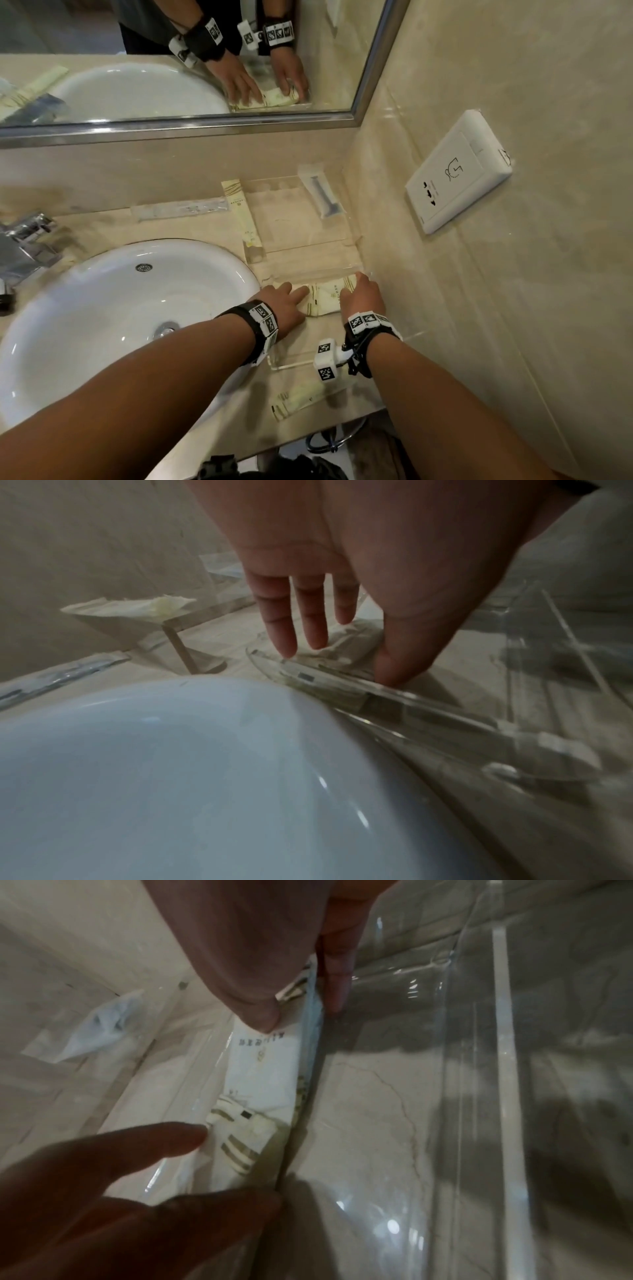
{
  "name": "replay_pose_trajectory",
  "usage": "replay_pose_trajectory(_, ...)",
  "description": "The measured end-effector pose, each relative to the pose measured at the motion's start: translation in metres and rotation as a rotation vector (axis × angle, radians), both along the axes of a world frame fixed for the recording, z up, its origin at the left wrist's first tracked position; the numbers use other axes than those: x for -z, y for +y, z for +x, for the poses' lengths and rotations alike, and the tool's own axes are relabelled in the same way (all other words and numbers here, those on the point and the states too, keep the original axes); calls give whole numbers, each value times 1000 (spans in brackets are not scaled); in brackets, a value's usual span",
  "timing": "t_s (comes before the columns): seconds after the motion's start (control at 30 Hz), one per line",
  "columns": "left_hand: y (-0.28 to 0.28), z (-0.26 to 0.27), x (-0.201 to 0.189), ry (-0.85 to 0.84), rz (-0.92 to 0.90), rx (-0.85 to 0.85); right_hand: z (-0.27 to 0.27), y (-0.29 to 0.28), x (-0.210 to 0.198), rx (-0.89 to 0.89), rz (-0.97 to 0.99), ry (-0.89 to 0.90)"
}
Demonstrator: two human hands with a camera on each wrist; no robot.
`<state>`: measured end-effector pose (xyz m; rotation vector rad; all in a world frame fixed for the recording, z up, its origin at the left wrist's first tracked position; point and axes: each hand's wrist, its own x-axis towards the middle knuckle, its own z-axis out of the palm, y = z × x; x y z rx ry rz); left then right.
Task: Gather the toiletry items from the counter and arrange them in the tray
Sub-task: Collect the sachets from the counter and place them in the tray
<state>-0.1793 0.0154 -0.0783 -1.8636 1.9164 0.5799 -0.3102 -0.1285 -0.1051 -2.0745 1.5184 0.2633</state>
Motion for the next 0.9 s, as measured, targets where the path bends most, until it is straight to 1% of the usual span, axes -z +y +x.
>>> replay_pose_trajectory(0.13, -4, -2, -3, -12, 1, -12, 4, 4, 2, -23, -2, 13)
replay_pose_trajectory(0.2, -5, -4, -5, -1, 17, -57, 5, 7, 2, -36, -16, -8)
replay_pose_trajectory(0.3, -2, -5, -7, 2, 23, -73, 5, 12, 0, -44, -33, -30)
replay_pose_trajectory(0.43, 1, -5, -7, 13, 43, -135, -4, 21, -4, -37, -100, -69)
replay_pose_trajectory(0.5, 2, -5, -6, 23, 34, -148, -9, 27, -5, -71, -144, -100)
replay_pose_trajectory(0.67, 8, -7, 0, 25, -23, -147, -23, 40, -4, -190, -208, -99)
replay_pose_trajectory(0.77, 10, -9, 2, -6, -77, -122, -31, 44, -2, -222, -228, -65)
replay_pose_trajectory(0.83, 11, -10, 5, -22, -127, -84, -34, 45, 0, -219, -193, -30)
replay_pose_trajectory(0.9, 10, -12, 9, -23, -129, -56, -36, 45, 1, -239, -133, 1)
